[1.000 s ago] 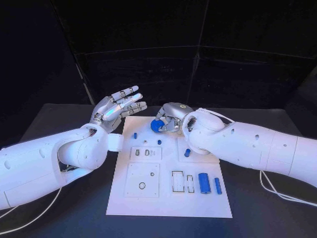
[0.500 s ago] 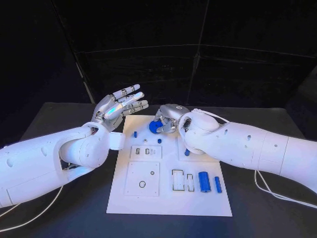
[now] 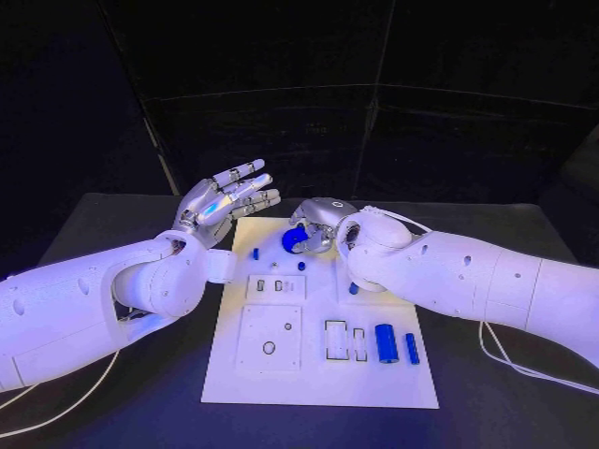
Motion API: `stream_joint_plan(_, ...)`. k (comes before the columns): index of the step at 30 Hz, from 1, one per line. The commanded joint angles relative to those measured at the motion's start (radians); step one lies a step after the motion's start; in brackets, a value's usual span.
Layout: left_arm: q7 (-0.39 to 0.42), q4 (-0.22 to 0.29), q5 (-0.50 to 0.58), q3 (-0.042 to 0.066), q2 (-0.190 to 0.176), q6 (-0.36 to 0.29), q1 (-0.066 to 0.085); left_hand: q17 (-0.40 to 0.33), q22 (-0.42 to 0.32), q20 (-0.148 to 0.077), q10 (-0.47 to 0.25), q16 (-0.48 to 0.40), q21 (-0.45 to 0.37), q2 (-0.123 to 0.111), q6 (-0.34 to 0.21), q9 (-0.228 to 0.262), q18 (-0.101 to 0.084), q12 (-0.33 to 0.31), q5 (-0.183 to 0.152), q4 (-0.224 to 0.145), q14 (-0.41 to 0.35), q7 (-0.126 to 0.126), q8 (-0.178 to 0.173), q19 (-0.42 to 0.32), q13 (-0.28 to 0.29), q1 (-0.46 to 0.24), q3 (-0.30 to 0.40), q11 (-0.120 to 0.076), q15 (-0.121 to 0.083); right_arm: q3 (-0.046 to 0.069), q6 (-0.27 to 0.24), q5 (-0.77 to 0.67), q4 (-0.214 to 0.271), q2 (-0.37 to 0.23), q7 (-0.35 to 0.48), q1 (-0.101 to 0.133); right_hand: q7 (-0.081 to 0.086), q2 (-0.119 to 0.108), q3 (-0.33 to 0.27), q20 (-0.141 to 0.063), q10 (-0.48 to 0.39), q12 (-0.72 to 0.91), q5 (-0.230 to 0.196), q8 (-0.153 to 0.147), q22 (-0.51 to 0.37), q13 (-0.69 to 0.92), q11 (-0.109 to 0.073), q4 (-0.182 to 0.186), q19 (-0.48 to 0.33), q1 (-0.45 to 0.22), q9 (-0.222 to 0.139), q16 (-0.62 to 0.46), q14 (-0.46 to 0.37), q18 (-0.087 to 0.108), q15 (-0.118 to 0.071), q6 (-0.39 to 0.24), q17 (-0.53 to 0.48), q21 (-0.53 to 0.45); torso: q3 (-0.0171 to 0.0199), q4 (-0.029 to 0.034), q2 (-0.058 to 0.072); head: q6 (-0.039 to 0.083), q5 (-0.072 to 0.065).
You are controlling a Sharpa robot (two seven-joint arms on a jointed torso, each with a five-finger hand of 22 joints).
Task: Assemble the parts on the task board
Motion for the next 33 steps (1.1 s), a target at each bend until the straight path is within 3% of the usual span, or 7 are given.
stream_joint_plan(1,0.005,0.000,-0.009,0.001,0.001,0.010,0.002,-0.001,0.001,0.000,-0.001,-0.002,-0.004,0.003,-0.006,-0.001,0.008,0.000,-0.005,-0.006,-0.004,0.128,-0.002,0.004,0.000,0.006,-0.002,-0.001,0.000,0.000,0.042,-0.001,-0.001,0.000,0.002,0.002,0.001,-0.001,-0.015,0.008,-0.012,-0.005,0.011,-0.001,0.018,0.006,0.001,0.017,-0.002,-0.020,0.000,0.004,0.075,-0.008,0.008,-0.009,0.119,-0.002,0.0005,-0.0008,0.000,0.001,-0.001)
stream_joint_plan(7,0.004,0.001,-0.009,0.001,0.000,0.010,0.002,-0.001,0.001,0.000,-0.003,-0.002,-0.004,0.003,-0.007,-0.001,0.008,0.000,-0.005,-0.006,-0.004,0.128,-0.002,0.003,0.000,0.006,-0.002,-0.001,0.000,0.001,0.080,0.016,0.001,-0.006,0.001,0.002,0.000,0.018,-0.040,0.011,-0.010,0.002,0.065,0.012,0.015,0.008,0.002,0.099,-0.001,-0.081,0.011,0.007,0.076,-0.007,0.010,0.084,0.126,-0.004,0.0006,-0.0003,0.000,0.001,0.000)
stream_joint_plan(13,0.004,0.002,-0.009,0.001,-0.002,0.011,0.002,-0.001,0.001,0.000,-0.003,-0.002,-0.004,0.003,-0.007,-0.001,0.008,0.000,-0.005,-0.006,-0.004,0.128,-0.002,0.003,0.000,0.006,-0.002,-0.001,0.000,0.001,0.101,0.035,0.001,-0.013,-0.004,0.002,-0.002,0.026,-0.061,0.008,0.001,0.017,0.088,0.012,0.028,0.021,0.000,0.140,0.009,-0.117,0.010,0.013,0.080,-0.010,0.008,0.102,0.139,0.002,0.0003,-0.0018,0.000,-0.001,0.002)
stream_joint_plan(15,0.004,0.003,-0.009,0.001,-0.002,0.011,0.002,-0.001,0.001,0.000,-0.003,-0.002,-0.004,0.003,-0.007,-0.001,0.008,0.000,-0.005,-0.006,-0.004,0.128,-0.002,0.003,0.000,0.006,-0.002,-0.001,0.000,0.001,0.100,0.038,0.001,-0.016,-0.005,0.002,-0.002,0.027,-0.076,0.008,0.003,0.020,0.128,0.010,0.034,0.023,0.000,0.155,0.013,-0.130,0.009,0.017,0.081,-0.011,0.008,0.103,0.146,0.004,0.0004,-0.0018,0.000,-0.002,0.002)
stream_joint_plan(20,0.004,0.003,-0.009,0.001,-0.001,0.013,0.002,-0.001,0.001,0.000,-0.004,-0.002,-0.004,0.003,-0.008,-0.001,0.008,-0.001,-0.004,-0.007,-0.004,0.128,-0.003,0.003,0.000,0.006,-0.001,-0.001,0.000,0.001,0.088,0.041,0.003,-0.022,-0.008,0.002,-0.002,0.031,-0.088,0.008,0.006,0.025,0.149,0.010,0.045,0.027,0.000,0.162,0.022,-0.133,0.009,0.022,0.083,-0.014,0.008,0.106,0.157,0.008,0.0004,-0.0019,0.000,-0.003,0.004)
stream_joint_plan(28,0.003,0.002,-0.009,0.001,-0.002,0.013,0.002,-0.001,0.001,0.000,-0.004,-0.002,-0.005,0.003,-0.008,-0.001,0.008,-0.001,-0.004,-0.007,-0.004,0.128,-0.003,0.003,0.000,0.006,-0.001,-0.001,0.000,0.001,0.007,0.028,0.028,-0.050,0.003,0.002,-0.001,0.036,-0.099,0.008,0.011,0.033,0.178,0.007,0.053,0.033,0.000,0.154,0.027,-0.111,0.008,0.023,0.084,-0.015,0.008,0.098,0.159,0.012,0.0008,-0.0012,0.000,-0.004,0.000)
stream_joint_plan(33,0.003,0.002,-0.009,0.001,-0.005,0.014,0.002,-0.001,0.000,0.000,-0.005,-0.002,-0.005,0.004,-0.009,-0.001,0.008,-0.001,-0.004,-0.008,-0.004,0.128,-0.003,0.002,-0.001,0.006,0.000,-0.001,0.001,0.000,-0.081,0.031,0.079,-0.097,0.040,0.002,-0.001,0.040,-0.101,0.009,0.013,0.037,0.188,0.008,0.057,0.037,0.000,0.144,0.030,-0.091,0.008,0.024,0.084,-0.016,0.008,0.100,0.160,0.014,0.0007,-0.0003,-0.001,-0.001,-0.003)
